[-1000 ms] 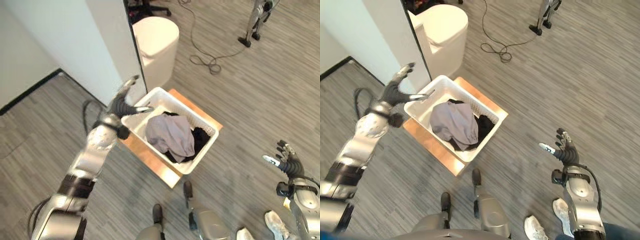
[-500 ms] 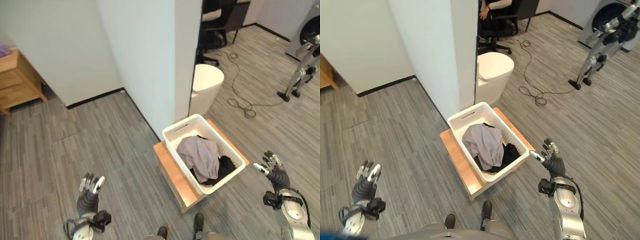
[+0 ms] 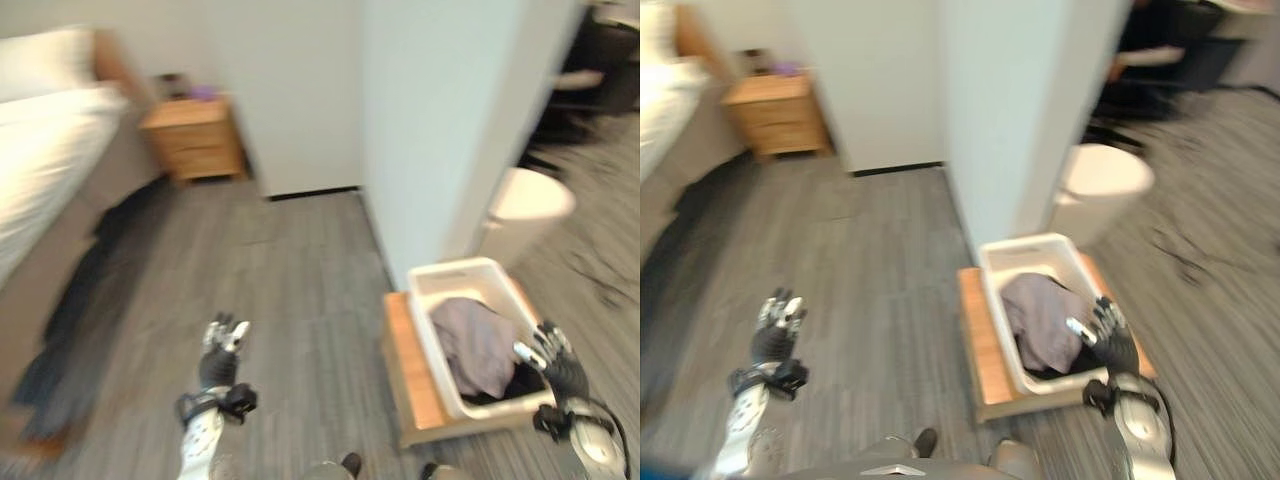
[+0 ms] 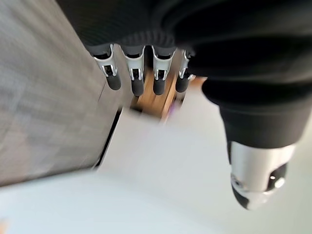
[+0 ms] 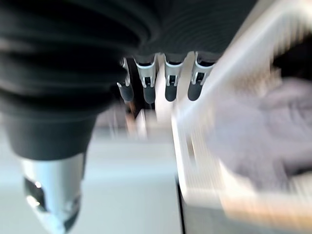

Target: Pick up bed clothes into laundry basket.

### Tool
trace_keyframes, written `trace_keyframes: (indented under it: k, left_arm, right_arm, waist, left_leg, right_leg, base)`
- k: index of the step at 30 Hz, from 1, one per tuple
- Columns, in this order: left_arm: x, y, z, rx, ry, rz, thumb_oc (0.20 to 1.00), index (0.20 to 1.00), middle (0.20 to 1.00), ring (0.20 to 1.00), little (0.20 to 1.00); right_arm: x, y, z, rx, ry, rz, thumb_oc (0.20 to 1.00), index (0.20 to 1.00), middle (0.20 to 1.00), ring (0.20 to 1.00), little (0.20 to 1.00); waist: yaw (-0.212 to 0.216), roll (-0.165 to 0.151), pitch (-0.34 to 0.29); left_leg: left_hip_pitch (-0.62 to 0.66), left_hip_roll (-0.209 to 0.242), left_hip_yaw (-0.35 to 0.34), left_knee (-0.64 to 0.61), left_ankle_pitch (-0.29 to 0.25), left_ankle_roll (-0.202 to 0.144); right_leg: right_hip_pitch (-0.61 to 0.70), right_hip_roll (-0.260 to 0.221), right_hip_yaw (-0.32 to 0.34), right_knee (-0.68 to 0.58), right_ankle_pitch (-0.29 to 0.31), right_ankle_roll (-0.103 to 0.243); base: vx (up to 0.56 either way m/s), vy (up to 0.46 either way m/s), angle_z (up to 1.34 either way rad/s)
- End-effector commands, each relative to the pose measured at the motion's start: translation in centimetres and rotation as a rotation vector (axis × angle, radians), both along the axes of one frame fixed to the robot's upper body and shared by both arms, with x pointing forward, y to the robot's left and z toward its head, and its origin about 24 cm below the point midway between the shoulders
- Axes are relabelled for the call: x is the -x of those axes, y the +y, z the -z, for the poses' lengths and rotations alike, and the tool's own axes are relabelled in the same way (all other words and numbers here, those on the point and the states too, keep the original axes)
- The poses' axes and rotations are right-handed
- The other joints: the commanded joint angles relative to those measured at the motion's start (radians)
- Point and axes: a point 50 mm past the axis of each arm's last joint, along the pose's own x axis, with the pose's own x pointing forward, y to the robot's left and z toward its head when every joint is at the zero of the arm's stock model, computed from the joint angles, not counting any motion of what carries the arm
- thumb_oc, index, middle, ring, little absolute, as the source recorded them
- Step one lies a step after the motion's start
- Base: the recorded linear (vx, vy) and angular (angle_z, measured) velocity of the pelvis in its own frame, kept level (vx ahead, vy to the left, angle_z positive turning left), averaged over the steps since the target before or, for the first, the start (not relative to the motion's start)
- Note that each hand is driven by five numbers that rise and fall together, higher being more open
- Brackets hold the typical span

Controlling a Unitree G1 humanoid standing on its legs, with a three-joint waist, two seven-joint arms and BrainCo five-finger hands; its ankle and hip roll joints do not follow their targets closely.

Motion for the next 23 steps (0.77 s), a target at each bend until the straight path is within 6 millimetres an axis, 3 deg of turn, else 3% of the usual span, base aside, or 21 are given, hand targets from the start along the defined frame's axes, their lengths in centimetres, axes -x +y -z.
trace_keyframes:
  k: [1,2,3,5,6,8,9,10,11,12,13,16,19,23]
  left_arm:
    - [0.9,2.4,-2.5,-0.147,-0.079,-0.048,1.0,1.0,1.0,1.0,1.0]
    - [1.8,2.5,-2.3,-0.123,-0.086,-0.093,1.0,1.0,1.0,1.0,1.0]
    - [2.0,2.5,-2.2,-0.076,-0.099,-0.133,1.0,1.0,1.0,1.0,1.0]
    - [2.4,2.1,-1.0,0.013,-0.075,-0.153,1.0,1.0,1.0,1.0,1.0]
    - [2.6,2.0,-0.4,0.005,-0.039,-0.146,1.0,1.0,1.0,1.0,1.0]
    - [3.1,2.1,0.1,-0.027,0.007,-0.127,1.0,1.0,1.0,1.0,1.0]
    - [3.3,2.2,0.1,-0.04,0.014,-0.119,1.0,1.0,1.0,1.0,1.0]
    - [3.3,2.2,0.1,-0.04,0.014,-0.119,1.0,1.0,1.0,1.0,1.0]
    - [3.3,2.3,0.0,-0.056,0.016,-0.113,1.0,1.0,1.0,1.0,1.0]
    - [3.0,2.1,0.0,-0.053,0.015,-0.104,1.0,1.0,1.0,1.0,1.0]
    - [1.7,1.2,0.2,-0.02,0.005,-0.063,1.0,1.0,1.0,1.0,1.0]
    - [1.5,0.6,0.3,-0.006,0.013,-0.066,1.0,1.0,1.0,1.0,1.0]
    - [1.0,0.3,-0.1,-0.025,0.002,-0.051,1.0,1.0,1.0,1.0,1.0]
    - [1.4,1.1,-0.1,-0.058,0.012,-0.109,1.0,1.0,1.0,1.0,1.0]
  right_arm:
    - [-1.0,-1.7,-3.4,0.035,-0.187,0.029,1.0,1.0,1.0,1.0,1.0]
    - [-1.1,-2.1,-3.6,0.049,-0.192,0.019,1.0,1.0,1.0,1.0,1.0]
    - [-1.6,-2.5,-3.8,0.054,-0.206,0.042,1.0,1.0,1.0,1.0,1.0]
    - [-2.2,-3.2,-4.9,0.054,-0.256,0.054,1.0,1.0,1.0,1.0,1.0]
    - [-2.1,-3.5,-5.1,0.071,-0.26,0.064,1.0,1.0,1.0,1.0,1.0]
    - [-1.5,-3.4,-4.5,0.031,-0.254,0.106,1.0,1.0,1.0,1.0,1.0]
    - [-1.2,-3.5,-4.1,0.021,-0.247,0.13,1.0,1.0,1.0,1.0,1.0]
    - [-1.2,-3.5,-4.1,0.021,-0.248,0.129,1.0,1.0,1.0,1.0,1.0]
    - [-0.9,-3.6,-3.9,0.011,-0.245,0.144,1.0,1.0,1.0,1.0,1.0]
    - [-0.6,-3.6,-3.7,-0.002,-0.242,0.156,1.0,1.0,1.0,1.0,1.0]
    - [-0.4,-3.4,-3.4,-0.028,-0.246,0.177,1.0,1.0,1.0,1.0,1.0]
    - [-0.7,-2.6,-3.1,-0.057,-0.243,0.16,1.0,1.0,1.0,1.0,1.0]
    - [-2.2,-0.8,-3.4,-0.076,-0.255,0.087,1.0,1.0,1.0,1.0,1.0]
    - [-2.6,-0.3,-3.1,-0.086,-0.239,0.071,1.0,1.0,1.0,1.0,1.0]
  waist:
    - [0.034,-0.037,0.013]
    - [0.051,-0.038,0.018]
    - [0.055,-0.039,0.026]
    - [0.043,-0.052,0.053]
    - [0.033,-0.067,0.056]
    - [0.02,-0.079,0.055]
    - [0.007,-0.082,0.05]
    - [0.005,-0.082,0.048]
    - [-0.011,-0.083,0.038]
    - [-0.03,-0.082,0.029]
    - [-0.055,-0.05,0.014]
    - [-0.064,-0.033,0.0]
    - [-0.065,-0.016,-0.005]
    - [-0.053,-0.025,0.009]
  left_leg:
    - [0.0,-0.015,0.075,-0.06,0.09,-0.03]
    - [-0.05,-0.021,0.026,-0.059,0.132,-0.059]
    - [-0.086,-0.024,0.027,-0.043,0.149,-0.069]
    - [-0.133,0.01,0.238,0.016,0.117,-0.03]
    - [-0.127,0.057,0.404,0.055,0.078,-0.003]
    - [-0.074,0.123,0.61,0.111,0.012,0.012]
    - [-0.053,0.144,0.667,0.139,-0.018,0.014]
    - [-0.057,0.143,0.665,0.14,-0.015,0.014]
    - [-0.024,0.18,0.732,0.164,-0.031,0.009]
    - [-0.004,0.209,0.761,0.182,-0.03,-0.001]
    - [0.062,0.218,0.782,0.035,-0.024,-0.024]
    - [0.096,0.194,0.74,-0.067,-0.025,-0.023]
    - [0.133,0.171,0.719,-0.178,0.017,-0.002]
    - [0.14,0.155,0.719,-0.18,0.018,0.01]
  right_leg:
    - [0.067,0.021,-0.067,-0.142,0.034,-0.044]
    - [0.097,0.017,-0.102,-0.211,0.052,-0.053]
    - [0.1,0.028,-0.115,-0.23,0.068,-0.062]
    - [0.087,0.014,-0.196,-0.234,0.086,-0.061]
    - [0.079,-0.005,-0.254,-0.238,0.097,-0.054]
    - [0.07,-0.041,-0.383,-0.238,0.103,-0.05]
    - [0.069,-0.057,-0.438,-0.238,0.102,-0.048]
    - [0.067,-0.057,-0.441,-0.239,0.105,-0.048]
    - [0.067,-0.072,-0.5,-0.237,0.101,-0.05]
    - [0.064,-0.086,-0.553,-0.233,0.103,-0.054]
    - [0.068,-0.105,-0.645,-0.215,0.1,-0.04]
    - [0.069,-0.114,-0.658,-0.205,0.105,-0.032]
    - [0.04,-0.141,-0.666,-0.172,0.127,-0.016]
    - [0.031,-0.152,-0.645,-0.17,0.145,-0.003]
  base:
    - [-0.17,-0.318,1.59]
    - [-0.18,-0.296,1.88]
    - [-0.3,-0.353,1.52]
    - [-0.32,-0.188,2.29]
    - [-0.3,-0.156,2.94]
    - [-0.26,-0.126,1.9]
    - [-0.16,-0.066,1.45]
    - [-0.1,-0.042,1.87]
    - [-0.08,-0.021,1.98]
    - [-0.1,0.052,1.82]
    - [-0.09,0.109,1.53]
    - [-0.02,0.135,1.54]
    - [-0.06,0.18,-0.07]
    - [-0.06,0.098,-0.27]
